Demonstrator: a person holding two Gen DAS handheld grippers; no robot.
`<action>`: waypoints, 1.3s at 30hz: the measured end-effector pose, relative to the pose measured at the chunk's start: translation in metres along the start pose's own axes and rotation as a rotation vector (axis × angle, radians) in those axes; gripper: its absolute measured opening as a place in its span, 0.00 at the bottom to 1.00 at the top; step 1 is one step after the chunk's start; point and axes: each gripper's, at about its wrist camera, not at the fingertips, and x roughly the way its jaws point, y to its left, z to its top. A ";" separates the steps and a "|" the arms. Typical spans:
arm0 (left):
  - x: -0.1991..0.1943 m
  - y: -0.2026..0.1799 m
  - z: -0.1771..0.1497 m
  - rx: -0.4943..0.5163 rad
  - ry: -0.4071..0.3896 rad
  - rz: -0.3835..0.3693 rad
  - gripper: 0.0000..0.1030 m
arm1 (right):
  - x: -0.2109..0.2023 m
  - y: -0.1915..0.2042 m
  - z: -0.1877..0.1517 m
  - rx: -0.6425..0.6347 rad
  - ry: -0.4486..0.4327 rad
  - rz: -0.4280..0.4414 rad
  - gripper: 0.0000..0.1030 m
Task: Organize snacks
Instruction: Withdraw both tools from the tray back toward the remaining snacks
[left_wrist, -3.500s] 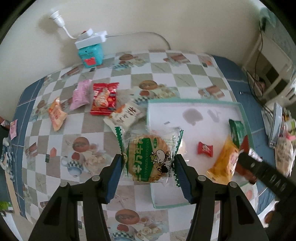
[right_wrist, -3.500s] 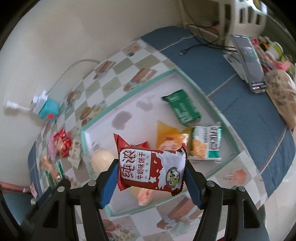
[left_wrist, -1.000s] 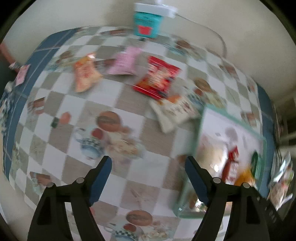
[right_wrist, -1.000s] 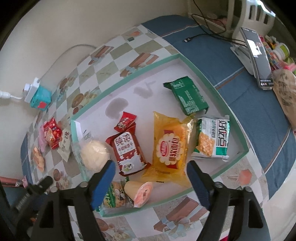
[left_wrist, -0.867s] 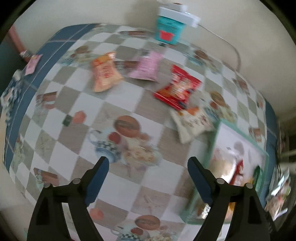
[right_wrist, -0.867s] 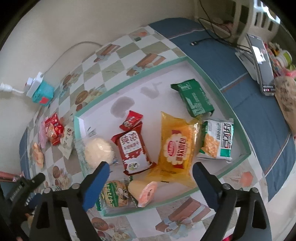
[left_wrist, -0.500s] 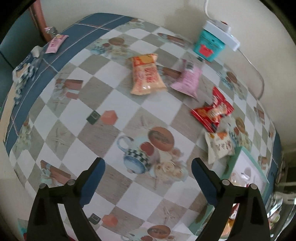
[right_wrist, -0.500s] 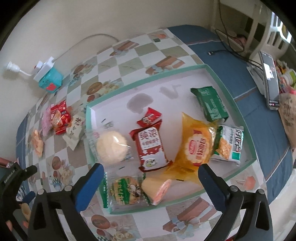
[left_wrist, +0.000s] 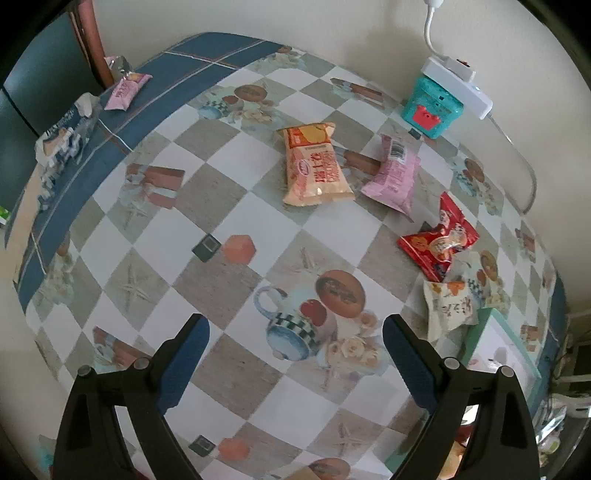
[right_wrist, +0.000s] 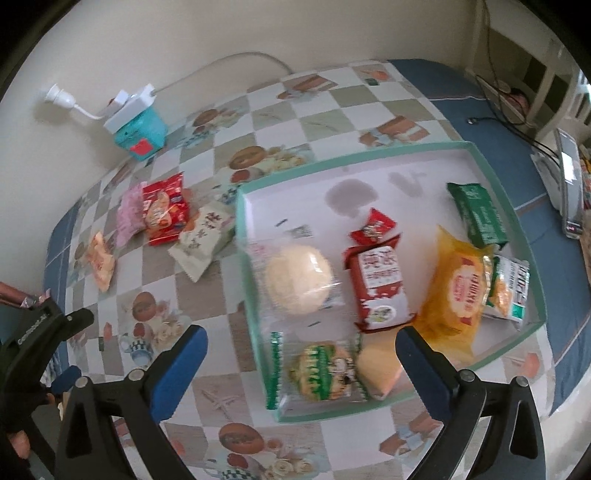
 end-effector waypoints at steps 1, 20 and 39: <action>0.000 0.001 0.001 0.002 -0.003 0.010 0.92 | 0.001 0.003 -0.001 -0.005 0.001 0.003 1.00; 0.011 0.000 0.025 -0.004 -0.032 0.046 0.93 | 0.028 0.020 0.014 -0.042 -0.020 0.015 1.00; 0.026 -0.033 0.032 0.048 -0.089 0.059 0.93 | 0.044 0.026 0.029 -0.034 -0.087 0.044 1.00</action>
